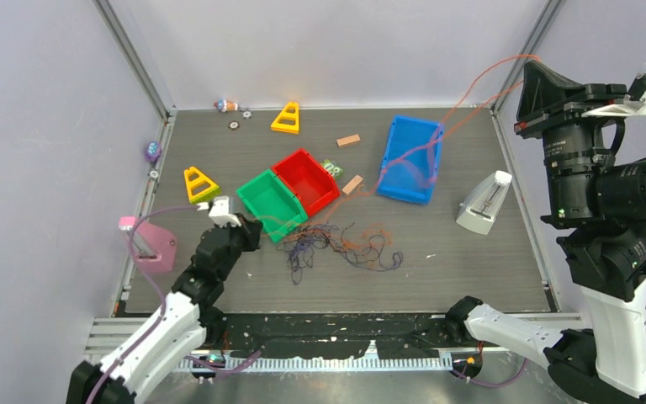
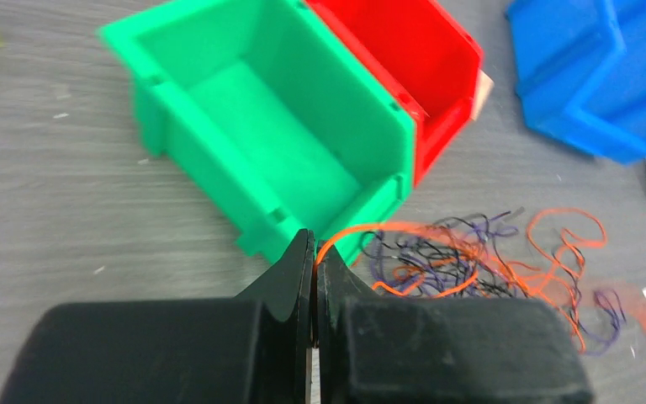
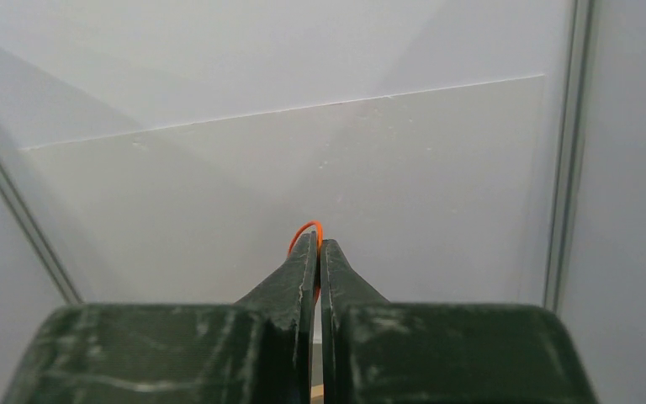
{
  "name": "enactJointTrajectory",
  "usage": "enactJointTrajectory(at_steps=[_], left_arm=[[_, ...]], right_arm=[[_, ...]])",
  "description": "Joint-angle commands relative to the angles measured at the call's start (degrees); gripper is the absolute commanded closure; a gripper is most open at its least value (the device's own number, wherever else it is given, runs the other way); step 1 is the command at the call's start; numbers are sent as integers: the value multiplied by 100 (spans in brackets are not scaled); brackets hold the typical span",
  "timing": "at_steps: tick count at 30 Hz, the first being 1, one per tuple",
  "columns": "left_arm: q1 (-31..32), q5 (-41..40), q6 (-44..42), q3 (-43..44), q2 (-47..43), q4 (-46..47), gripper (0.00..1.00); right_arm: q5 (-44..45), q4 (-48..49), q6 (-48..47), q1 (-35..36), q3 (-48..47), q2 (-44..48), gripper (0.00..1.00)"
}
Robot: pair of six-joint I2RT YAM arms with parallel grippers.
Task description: Untangle the cables
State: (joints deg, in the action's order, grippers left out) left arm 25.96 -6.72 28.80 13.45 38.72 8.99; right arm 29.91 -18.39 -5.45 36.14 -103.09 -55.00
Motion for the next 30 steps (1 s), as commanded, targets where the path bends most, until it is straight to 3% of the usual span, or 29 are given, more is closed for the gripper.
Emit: enactJointTrajectory(at_steps=[1,6,8,14,21,30], left_arm=[[-16,-1744,606,-215,-1205,-871,100],[-20,-2248,612,-481,-2153,-1027,100],[-20,-1978,296,-446,-2214,-942,100],[-20,-909,-312,100,-1611,-800,100],[20,604,-536,630,-650,-506,100],[854,438,-1038,1150,-269,-537,100]], right_arm=[[704,198,-316,-28,122,-206,95],[1004,180,-203,-51,409,-385,95],[985,10,-34,-85,546,-456,95],[790,-385,474,-161,1263,-395,95],[-4,-802,1023,-956,1482,-516,95],[-911,-842,1208,-1438,372,-1413,95]])
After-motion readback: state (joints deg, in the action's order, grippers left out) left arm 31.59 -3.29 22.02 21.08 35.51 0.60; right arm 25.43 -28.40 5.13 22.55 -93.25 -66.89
